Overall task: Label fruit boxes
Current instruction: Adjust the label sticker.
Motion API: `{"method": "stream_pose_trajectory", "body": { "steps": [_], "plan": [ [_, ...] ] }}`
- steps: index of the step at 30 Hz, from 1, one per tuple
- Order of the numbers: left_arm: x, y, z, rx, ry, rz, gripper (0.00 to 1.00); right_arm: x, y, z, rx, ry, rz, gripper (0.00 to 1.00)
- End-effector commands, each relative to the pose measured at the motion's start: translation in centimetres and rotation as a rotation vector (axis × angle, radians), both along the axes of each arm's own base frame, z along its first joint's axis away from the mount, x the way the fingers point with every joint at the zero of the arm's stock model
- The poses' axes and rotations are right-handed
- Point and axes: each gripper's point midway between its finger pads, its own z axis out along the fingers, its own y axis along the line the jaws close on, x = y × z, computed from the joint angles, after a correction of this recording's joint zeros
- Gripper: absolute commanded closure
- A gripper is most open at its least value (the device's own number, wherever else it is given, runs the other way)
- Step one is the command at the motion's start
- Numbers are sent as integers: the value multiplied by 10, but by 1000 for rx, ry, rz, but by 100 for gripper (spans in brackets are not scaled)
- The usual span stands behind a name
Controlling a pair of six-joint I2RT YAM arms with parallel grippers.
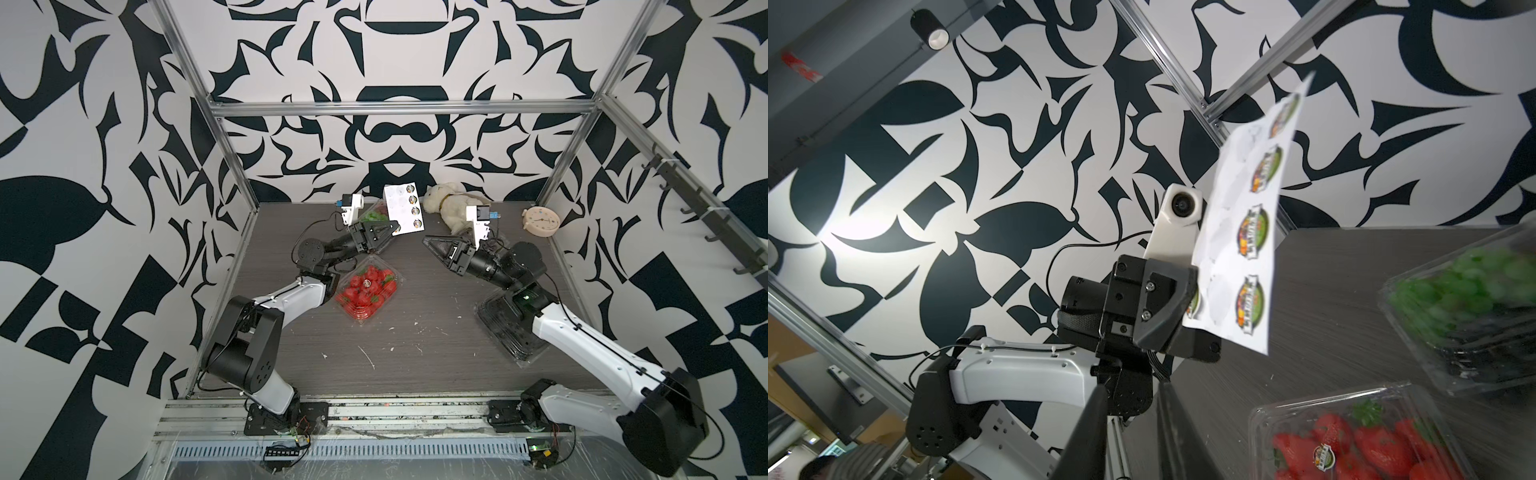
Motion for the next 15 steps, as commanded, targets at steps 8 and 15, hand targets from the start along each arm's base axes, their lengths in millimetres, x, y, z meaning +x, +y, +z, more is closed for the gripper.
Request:
{"method": "stream_pose_trajectory", "body": {
  "steps": [8,15],
  "plan": [
    [-7,2,-1,4,-39,-1,100,24,28,10,-24,11,6,74],
    [-9,0,0,6,-45,-9,100,33,31,6,-24,24,-10,73]
  ]
}}
